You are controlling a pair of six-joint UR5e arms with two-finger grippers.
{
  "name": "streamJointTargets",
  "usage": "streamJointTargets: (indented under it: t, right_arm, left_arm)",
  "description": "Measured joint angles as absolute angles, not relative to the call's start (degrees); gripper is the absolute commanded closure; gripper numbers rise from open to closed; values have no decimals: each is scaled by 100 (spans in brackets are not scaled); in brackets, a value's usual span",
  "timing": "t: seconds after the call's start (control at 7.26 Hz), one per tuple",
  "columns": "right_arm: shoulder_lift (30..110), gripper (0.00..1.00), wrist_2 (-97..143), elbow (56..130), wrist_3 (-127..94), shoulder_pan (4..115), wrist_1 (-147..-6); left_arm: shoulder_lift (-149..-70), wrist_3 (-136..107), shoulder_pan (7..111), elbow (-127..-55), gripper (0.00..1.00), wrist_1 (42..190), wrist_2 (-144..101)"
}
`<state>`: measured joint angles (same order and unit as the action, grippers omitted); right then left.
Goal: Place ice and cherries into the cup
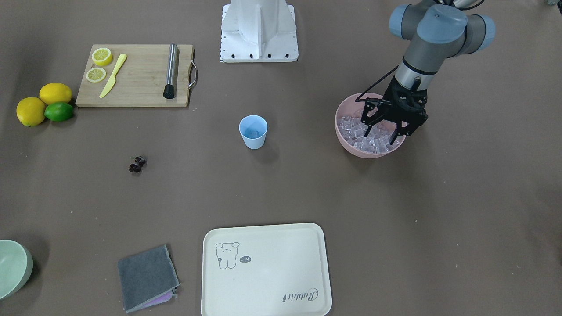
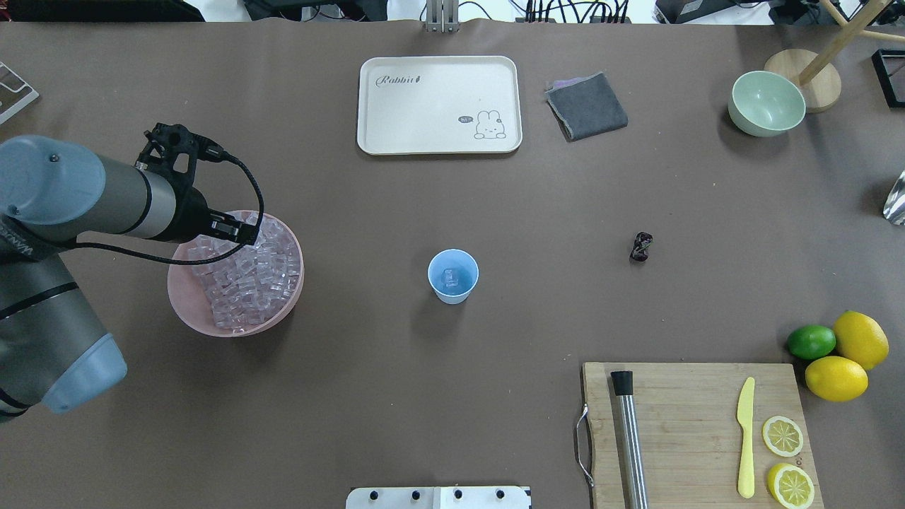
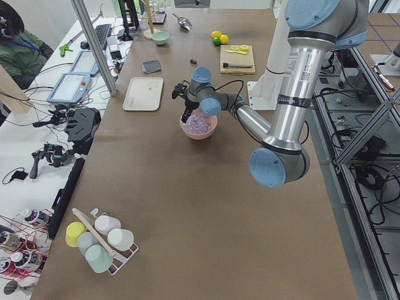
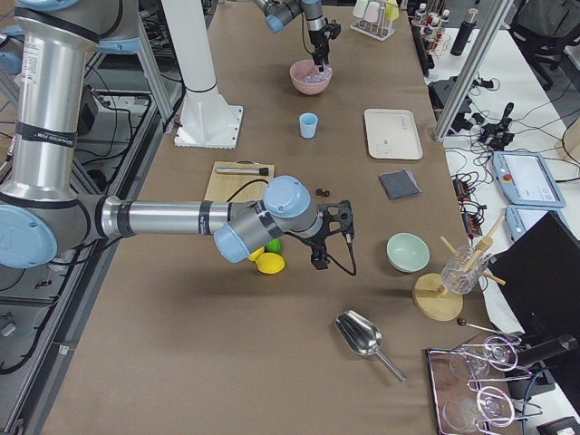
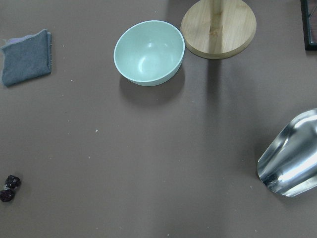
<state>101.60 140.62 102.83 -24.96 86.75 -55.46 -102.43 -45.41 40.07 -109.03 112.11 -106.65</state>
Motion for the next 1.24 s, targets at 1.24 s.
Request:
streamJointTargets:
  t: [1.24]
  right_arm:
    - [10160, 0, 14054, 10275, -2496, 8675, -5546]
  left_arm:
    - [-10084, -5326, 2936, -11139, 32, 11214, -10281]
